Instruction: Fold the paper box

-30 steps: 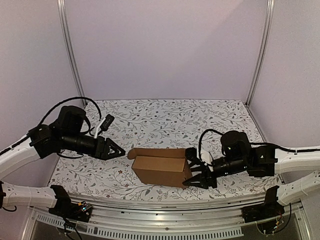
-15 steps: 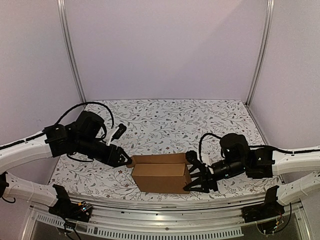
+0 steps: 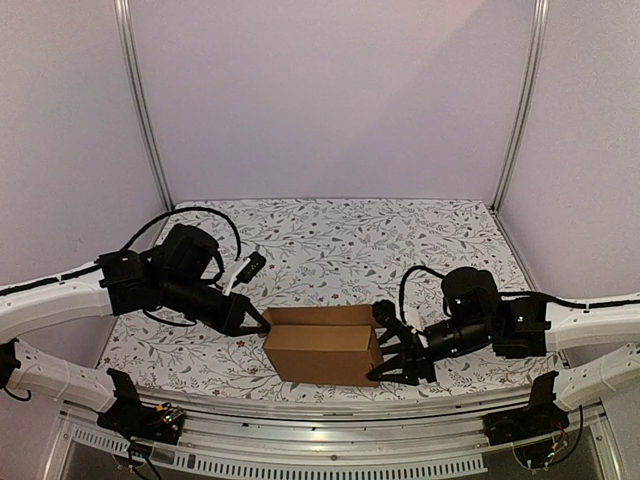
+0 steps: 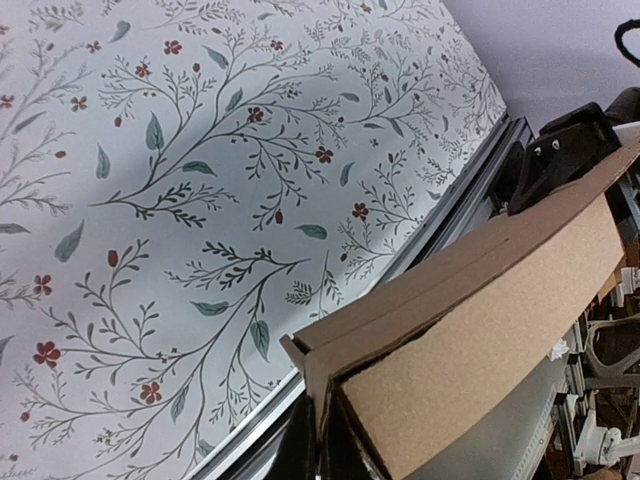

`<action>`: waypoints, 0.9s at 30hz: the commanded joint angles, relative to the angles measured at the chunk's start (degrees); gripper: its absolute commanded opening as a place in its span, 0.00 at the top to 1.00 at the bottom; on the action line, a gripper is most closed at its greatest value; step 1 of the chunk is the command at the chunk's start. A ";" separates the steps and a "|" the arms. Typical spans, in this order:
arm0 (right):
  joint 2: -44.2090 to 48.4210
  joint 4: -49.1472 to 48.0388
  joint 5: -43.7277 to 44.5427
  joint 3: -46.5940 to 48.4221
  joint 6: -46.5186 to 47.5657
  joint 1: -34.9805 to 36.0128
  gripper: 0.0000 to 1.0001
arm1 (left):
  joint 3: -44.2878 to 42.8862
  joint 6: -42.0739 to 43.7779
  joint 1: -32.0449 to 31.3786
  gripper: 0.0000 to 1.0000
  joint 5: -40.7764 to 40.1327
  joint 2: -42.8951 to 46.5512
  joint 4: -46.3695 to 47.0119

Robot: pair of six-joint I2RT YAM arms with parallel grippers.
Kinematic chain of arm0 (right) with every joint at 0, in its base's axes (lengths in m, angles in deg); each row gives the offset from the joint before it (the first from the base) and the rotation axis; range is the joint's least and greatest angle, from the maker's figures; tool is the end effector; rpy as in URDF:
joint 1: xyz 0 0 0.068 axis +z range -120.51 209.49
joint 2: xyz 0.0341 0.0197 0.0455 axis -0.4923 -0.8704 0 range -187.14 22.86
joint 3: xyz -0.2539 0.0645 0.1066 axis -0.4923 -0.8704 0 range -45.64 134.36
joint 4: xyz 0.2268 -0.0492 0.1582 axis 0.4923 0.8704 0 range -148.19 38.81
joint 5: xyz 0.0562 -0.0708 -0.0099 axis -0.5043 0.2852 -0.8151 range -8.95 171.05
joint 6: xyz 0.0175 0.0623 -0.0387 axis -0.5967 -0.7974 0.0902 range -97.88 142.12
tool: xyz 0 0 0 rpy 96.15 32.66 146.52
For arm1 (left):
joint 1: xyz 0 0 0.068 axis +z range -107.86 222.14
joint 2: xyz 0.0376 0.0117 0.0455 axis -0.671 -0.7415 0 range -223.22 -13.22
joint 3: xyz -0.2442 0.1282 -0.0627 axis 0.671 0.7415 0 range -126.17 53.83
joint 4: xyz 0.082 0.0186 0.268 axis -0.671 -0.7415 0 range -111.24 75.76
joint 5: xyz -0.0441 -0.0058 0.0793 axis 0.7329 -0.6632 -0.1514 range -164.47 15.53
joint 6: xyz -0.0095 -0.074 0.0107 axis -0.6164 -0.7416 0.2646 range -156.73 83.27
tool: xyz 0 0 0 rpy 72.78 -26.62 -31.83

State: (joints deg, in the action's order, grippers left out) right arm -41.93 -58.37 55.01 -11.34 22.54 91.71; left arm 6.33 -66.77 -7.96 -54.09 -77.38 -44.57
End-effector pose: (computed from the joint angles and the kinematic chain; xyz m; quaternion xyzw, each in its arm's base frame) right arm 0.1038 0.2570 0.2125 -0.5351 0.6636 0.4166 0.3158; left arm 0.1519 -0.2162 0.2441 0.2233 0.8904 -0.3582 0.1701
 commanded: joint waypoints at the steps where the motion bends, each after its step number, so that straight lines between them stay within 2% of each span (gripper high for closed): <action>1: 1.05 -1.31 1.58 -0.83 -0.10 0.02 0.69 | -1.51 0.74 -0.92 1.00 -0.48 -0.25 0.27; 17: -2.64 -2.89 23.20 -4.68 11.34 8.88 0.72 | -6.92 1.80 -0.96 1.00 -0.32 -4.87 -4.16; 27: -9.08 -7.87 27.76 -5.36 10.44 9.11 0.72 | -7.28 0.56 -1.20 1.00 2.13 -7.57 -4.82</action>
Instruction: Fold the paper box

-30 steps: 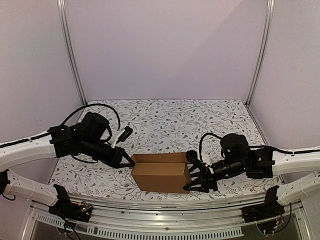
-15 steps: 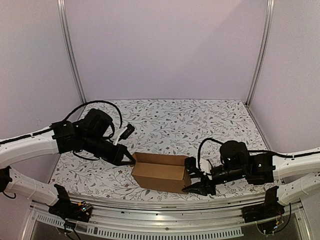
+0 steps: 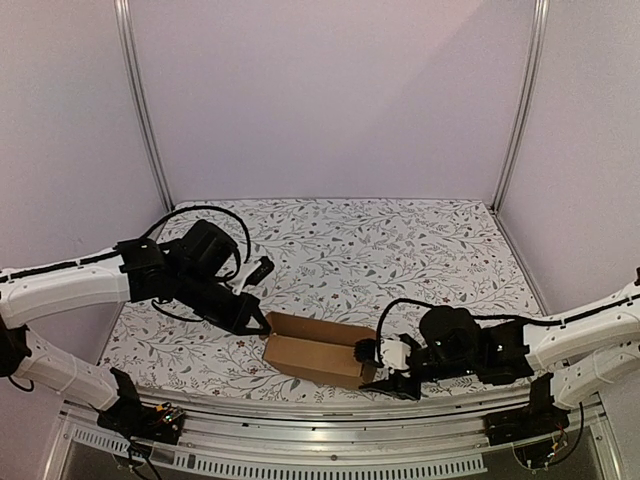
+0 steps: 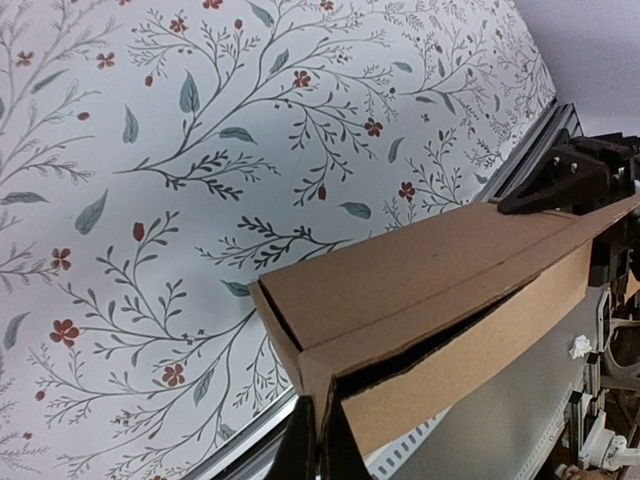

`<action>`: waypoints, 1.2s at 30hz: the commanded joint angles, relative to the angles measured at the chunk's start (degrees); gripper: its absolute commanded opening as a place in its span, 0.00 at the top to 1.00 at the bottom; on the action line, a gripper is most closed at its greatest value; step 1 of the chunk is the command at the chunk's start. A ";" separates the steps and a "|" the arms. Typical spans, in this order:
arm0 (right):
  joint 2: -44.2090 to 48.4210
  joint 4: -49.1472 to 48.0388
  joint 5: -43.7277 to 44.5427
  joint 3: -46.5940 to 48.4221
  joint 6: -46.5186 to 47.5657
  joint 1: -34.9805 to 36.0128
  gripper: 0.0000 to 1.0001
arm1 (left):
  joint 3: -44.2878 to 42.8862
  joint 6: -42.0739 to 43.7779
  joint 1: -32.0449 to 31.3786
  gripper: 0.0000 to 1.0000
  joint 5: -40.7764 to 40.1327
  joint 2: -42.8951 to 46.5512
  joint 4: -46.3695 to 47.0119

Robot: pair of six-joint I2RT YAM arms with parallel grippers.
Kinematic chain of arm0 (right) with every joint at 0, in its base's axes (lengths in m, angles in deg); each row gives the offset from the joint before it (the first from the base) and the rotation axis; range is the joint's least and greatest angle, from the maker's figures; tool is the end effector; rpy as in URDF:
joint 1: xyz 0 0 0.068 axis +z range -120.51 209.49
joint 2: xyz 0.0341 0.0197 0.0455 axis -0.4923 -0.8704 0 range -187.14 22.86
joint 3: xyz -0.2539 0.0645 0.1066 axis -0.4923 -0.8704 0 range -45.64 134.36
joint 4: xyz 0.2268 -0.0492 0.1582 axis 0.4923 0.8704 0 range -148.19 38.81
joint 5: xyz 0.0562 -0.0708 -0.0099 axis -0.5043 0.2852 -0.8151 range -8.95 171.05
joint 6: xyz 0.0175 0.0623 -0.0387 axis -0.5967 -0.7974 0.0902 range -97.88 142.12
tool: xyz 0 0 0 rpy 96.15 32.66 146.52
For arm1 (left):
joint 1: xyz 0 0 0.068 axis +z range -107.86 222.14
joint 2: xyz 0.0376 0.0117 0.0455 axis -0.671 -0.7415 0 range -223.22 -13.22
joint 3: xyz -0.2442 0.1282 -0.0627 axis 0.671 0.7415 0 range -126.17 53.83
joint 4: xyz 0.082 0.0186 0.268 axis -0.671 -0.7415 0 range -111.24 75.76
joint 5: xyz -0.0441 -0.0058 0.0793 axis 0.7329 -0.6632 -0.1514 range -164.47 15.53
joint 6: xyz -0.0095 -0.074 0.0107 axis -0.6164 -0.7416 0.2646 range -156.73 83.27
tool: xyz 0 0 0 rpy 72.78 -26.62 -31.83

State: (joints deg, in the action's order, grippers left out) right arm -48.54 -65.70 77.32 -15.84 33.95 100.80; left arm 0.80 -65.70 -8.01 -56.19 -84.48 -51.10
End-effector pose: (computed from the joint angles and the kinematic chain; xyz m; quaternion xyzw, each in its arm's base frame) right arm 0.0874 0.2712 0.1650 -0.5972 0.6504 0.2574 0.3926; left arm 0.1641 -0.2276 0.2370 0.2199 0.9171 -0.3054 0.1318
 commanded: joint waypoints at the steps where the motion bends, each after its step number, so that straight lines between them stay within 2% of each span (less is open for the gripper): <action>1: -3.15 -0.87 6.36 -0.93 -1.21 0.00 0.72 | -1.68 -0.74 -1.22 1.00 4.44 -0.65 1.83; 10: -8.46 -3.90 8.65 -0.97 -4.33 -0.48 0.73 | -0.98 -1.76 -1.90 1.00 3.54 -3.26 2.18; 24: -20.21 -8.31 6.96 1.13 -14.56 -3.96 0.73 | 1.25 -7.11 -6.73 1.00 -8.19 -6.80 3.38; 36: -21.21 -9.00 6.25 0.87 -18.26 -7.66 0.72 | 2.73 -11.08 -9.97 1.00 -17.17 -6.33 2.60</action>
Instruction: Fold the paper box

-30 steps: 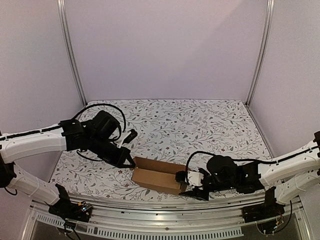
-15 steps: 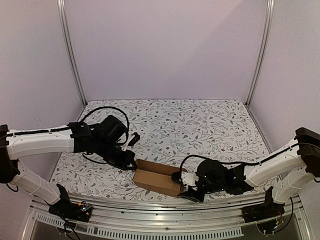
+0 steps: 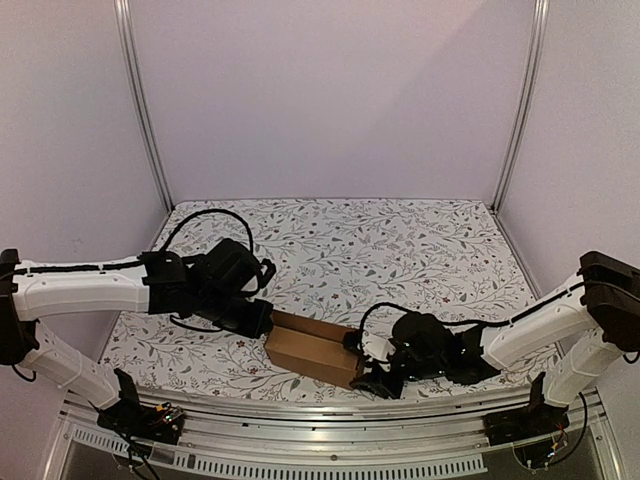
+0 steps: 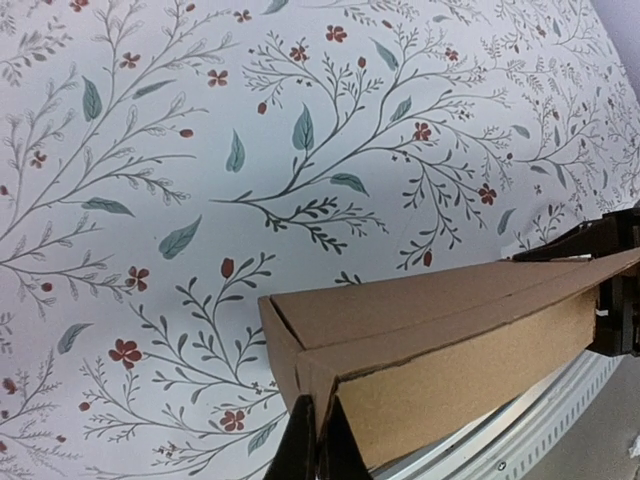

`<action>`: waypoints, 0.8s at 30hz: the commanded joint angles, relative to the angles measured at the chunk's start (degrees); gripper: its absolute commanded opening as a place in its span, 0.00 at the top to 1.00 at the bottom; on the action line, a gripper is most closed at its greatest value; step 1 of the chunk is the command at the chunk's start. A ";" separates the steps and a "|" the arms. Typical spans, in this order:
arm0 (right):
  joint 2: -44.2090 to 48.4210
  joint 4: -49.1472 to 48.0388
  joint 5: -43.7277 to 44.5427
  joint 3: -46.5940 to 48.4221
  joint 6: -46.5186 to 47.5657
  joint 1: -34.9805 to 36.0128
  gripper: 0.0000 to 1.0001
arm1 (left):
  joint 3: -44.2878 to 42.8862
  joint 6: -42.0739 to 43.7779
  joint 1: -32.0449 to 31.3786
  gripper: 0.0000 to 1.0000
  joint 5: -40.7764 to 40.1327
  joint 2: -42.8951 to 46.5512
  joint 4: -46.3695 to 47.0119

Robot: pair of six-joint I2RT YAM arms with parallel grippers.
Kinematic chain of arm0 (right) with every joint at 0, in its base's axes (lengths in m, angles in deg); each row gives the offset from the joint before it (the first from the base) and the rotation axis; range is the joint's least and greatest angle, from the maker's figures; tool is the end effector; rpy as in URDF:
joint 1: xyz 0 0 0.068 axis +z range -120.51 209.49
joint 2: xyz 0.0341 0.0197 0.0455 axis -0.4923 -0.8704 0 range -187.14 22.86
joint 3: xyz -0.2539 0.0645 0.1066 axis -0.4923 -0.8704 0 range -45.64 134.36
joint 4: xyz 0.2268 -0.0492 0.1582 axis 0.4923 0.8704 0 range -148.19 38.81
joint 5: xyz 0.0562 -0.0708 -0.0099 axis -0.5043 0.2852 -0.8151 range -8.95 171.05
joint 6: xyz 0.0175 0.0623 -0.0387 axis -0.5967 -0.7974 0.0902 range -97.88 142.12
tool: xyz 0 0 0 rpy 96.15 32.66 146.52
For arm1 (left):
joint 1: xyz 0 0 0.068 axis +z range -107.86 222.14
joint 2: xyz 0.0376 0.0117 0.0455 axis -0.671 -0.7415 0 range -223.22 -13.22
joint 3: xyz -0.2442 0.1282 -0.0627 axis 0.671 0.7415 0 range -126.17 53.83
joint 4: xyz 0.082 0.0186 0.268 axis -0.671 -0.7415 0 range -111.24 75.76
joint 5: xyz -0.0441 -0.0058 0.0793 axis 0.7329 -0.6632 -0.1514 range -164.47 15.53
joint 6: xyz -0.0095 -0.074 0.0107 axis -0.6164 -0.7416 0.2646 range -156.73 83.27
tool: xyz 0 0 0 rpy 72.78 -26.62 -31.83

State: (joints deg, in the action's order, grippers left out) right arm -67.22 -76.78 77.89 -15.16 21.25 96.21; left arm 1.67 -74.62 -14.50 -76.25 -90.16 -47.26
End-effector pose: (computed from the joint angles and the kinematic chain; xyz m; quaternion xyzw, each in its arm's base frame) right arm 0.1194 0.2865 0.0989 -0.5040 0.7573 0.2514 0.3305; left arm 0.1654 -0.2475 0.2075 0.1522 0.9485 -0.1935 0.1991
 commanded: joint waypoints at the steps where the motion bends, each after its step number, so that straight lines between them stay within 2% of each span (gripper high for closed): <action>1: -2.55 2.09 5.70 0.19 -5.90 -3.19 0.72 | 2.08 -2.35 -3.87 1.00 2.63 -0.72 -1.06; 14: -4.63 1.71 5.74 0.90 -7.83 -3.87 0.72 | 3.96 -5.63 -5.49 1.00 4.31 -1.27 2.44; 24: -4.70 1.72 8.00 0.89 -9.45 -4.24 0.67 | 8.45 -7.46 -6.85 1.00 2.99 -0.41 2.44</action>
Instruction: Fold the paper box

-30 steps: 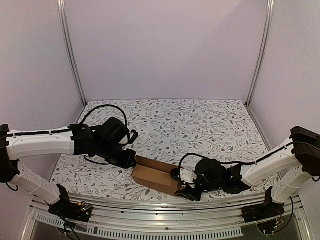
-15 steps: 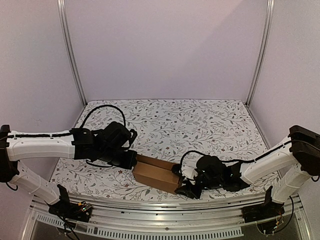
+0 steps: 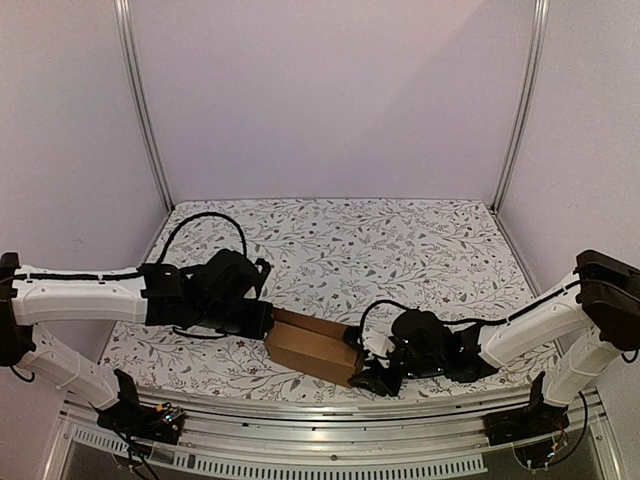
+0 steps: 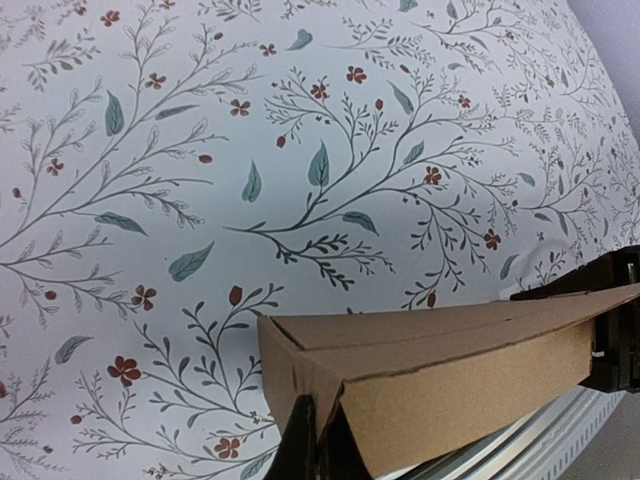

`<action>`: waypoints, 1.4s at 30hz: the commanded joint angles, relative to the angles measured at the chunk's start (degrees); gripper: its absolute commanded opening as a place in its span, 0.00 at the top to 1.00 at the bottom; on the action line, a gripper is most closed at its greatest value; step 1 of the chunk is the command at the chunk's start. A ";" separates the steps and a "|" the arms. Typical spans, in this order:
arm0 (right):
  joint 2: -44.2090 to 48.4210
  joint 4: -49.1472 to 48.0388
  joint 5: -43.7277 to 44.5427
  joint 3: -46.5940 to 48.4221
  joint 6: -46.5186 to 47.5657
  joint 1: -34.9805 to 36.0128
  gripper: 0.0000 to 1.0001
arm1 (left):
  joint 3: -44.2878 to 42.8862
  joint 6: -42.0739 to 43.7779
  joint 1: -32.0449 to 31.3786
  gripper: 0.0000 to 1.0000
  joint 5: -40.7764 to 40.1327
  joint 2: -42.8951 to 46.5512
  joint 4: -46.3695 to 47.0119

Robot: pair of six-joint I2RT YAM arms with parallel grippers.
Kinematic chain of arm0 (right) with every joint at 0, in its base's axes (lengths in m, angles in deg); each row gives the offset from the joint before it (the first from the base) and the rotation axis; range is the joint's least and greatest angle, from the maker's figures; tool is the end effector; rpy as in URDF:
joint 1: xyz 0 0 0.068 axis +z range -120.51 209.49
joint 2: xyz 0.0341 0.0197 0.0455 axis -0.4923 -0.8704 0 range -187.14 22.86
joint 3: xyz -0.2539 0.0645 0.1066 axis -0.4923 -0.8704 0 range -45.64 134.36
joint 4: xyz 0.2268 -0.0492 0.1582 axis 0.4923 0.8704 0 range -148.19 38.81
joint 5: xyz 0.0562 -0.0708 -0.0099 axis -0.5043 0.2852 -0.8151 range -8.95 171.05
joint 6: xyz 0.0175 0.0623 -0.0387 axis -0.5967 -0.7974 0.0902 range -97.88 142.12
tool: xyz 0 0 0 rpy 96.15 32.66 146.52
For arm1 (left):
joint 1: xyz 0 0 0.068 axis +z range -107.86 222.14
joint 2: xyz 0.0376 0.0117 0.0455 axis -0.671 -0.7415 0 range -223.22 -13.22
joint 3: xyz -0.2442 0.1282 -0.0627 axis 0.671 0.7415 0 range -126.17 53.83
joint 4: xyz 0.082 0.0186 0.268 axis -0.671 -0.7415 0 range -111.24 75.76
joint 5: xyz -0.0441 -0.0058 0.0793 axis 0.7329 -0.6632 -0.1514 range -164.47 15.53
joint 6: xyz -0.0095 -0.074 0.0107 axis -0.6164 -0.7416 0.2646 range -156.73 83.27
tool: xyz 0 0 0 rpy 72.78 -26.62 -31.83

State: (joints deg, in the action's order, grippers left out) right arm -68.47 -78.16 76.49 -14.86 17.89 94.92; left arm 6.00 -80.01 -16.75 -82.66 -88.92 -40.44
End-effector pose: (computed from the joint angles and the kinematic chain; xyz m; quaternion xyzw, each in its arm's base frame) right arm 0.1258 0.2873 0.0966 -0.4764 0.7728 0.2682 0.3223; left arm 0.1605 -0.2483 0.1973 0.1070 0.9430 -0.1967 0.2461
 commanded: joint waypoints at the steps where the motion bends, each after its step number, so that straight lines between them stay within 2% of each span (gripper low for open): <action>1: -3.49 3.09 9.52 0.71 -6.30 -3.02 0.66 | 4.41 -2.15 -4.75 1.00 9.30 -1.64 -4.37; 9: -4.07 3.11 11.09 1.29 -7.53 -3.17 0.60 | 5.72 -2.51 -6.66 1.00 8.37 -2.29 -4.80; 17: -2.69 3.09 11.57 1.17 -8.93 -3.26 0.51 | 6.19 -3.68 -10.15 1.00 2.03 -4.67 -7.38; 28: 3.61 3.19 12.55 0.68 -10.47 -3.33 0.32 | 6.78 -5.10 -11.72 1.00 1.26 -7.10 -7.20; 42: 11.17 7.56 10.84 1.17 -10.45 -3.23 0.29 | 4.21 -4.63 -11.95 1.00 0.98 -10.49 -7.21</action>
State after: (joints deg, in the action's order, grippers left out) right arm -60.38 -72.45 86.85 -14.42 7.85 91.71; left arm 6.92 -84.84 -26.59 -91.20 -94.29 -36.18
